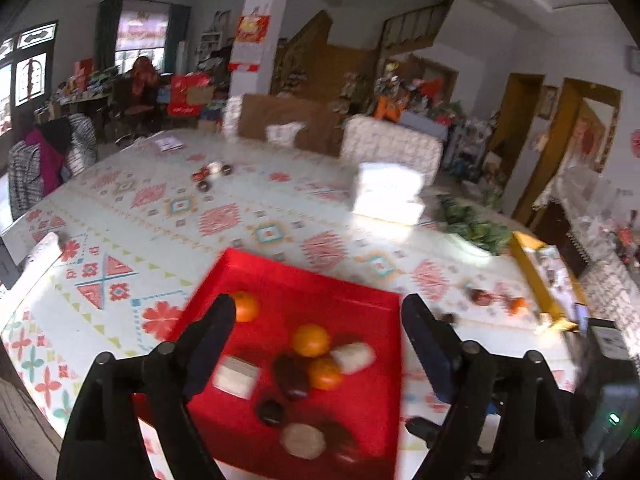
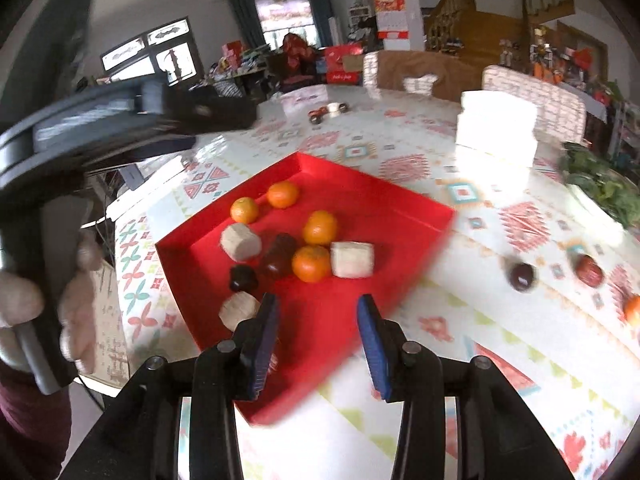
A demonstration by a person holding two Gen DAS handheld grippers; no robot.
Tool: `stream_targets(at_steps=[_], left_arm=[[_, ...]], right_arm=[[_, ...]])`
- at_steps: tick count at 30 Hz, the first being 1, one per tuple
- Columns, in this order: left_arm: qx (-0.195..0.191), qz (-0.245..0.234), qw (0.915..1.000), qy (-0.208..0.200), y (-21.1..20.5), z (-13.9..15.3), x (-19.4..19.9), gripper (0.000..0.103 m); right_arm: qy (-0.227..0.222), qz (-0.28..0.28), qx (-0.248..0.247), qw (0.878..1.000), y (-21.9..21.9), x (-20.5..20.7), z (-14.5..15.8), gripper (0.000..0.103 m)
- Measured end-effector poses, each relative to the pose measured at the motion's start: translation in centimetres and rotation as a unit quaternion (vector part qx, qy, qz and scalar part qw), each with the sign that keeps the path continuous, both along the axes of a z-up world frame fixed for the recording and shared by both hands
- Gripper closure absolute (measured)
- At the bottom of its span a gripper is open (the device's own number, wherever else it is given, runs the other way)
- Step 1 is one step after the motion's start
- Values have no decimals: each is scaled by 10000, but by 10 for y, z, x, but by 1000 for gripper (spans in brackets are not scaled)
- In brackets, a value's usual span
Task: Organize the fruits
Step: 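Carry the date and orange into the red tray and open both tools, then move both open tools back toward the last fruits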
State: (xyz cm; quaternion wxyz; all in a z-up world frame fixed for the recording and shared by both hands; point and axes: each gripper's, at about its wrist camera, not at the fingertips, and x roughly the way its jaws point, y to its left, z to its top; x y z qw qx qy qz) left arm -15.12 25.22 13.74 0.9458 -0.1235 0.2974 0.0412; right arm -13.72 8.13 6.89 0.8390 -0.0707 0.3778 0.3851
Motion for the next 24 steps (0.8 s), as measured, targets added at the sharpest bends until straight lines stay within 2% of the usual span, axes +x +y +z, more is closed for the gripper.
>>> stream_targets(at_steps=[6, 11, 18, 21, 24], left_arm=[[-383, -703, 9960, -384, -57, 17, -22, 15], [-425, -1232, 9905, -450, -97, 19, -25, 15], [-432, -1400, 9891, -168, -113, -3, -14, 15], [-532, -1373, 9891, -4, -115, -14, -6, 15], [-525, -1342, 9896, 49, -116, -17, -2, 15]], right_arm=[[2, -605, 169, 9980, -66, 2, 6, 58], [-20, -1377, 233, 9902, -142, 10, 14, 56], [-93, -2550, 503, 9656, -253, 35, 40, 54], [-51, -2792, 566, 9585, -274, 53, 45, 54], [150, -2901, 483, 9557, -273, 85, 34, 54]])
